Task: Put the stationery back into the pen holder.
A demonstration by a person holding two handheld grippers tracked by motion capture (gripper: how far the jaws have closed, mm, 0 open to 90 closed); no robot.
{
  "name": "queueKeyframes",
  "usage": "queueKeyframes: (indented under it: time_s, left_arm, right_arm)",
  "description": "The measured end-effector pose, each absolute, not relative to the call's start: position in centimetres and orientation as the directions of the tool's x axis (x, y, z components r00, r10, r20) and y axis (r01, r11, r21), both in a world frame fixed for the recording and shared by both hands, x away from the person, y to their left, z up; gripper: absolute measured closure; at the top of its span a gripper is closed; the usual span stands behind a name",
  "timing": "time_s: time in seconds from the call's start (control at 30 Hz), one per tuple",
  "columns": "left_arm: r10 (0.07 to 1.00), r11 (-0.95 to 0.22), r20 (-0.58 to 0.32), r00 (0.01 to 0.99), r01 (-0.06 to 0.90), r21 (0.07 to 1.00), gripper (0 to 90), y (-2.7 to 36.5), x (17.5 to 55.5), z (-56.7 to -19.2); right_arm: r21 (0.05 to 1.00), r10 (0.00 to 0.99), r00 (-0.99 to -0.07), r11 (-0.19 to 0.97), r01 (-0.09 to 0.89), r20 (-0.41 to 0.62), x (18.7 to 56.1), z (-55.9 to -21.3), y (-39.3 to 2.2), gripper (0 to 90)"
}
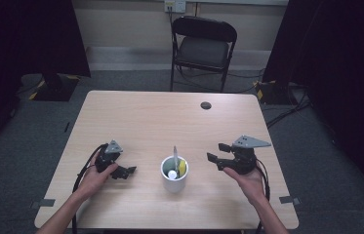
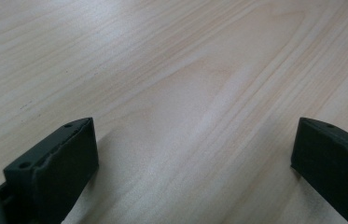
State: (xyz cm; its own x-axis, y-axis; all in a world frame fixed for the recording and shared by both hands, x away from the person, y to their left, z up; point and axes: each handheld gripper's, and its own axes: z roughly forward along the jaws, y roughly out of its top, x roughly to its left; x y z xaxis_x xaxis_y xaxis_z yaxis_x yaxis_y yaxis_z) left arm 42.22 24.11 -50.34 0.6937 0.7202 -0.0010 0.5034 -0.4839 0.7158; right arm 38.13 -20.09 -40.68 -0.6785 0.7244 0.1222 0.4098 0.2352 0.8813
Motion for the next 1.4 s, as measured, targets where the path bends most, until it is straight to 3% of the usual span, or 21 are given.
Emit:
queueKeyframes:
  time_s: [0.57, 0.97, 1.4]
  left_arm:
    - [0.721, -0.484, -0.001, 0.693, 0.504, 0.716, 0.1, 24.1, 42.2, -50.3]
    - [0.72, -0.484, -0.001, 0.694, 0.503, 0.716, 0.1, 24.1, 42.2, -50.3]
    - [0.716, -0.492, 0.007, 0.698, 0.497, 0.715, 0.0, 24.1, 42.3, -50.3]
  right_arm:
    - [0.846, 0.81, -0.573, 0.217, 0.488, 0.123, 39.3, -42.5, -24.0, 30.4]
    - [0.8, 0.868, -0.483, 0.208, 0.563, 0.115, 40.5, -46.1, -26.7, 25.5]
    - [0.69, 0.915, -0.402, 0.301, 0.659, -0.015, 41.1, -49.1, -27.4, 19.9]
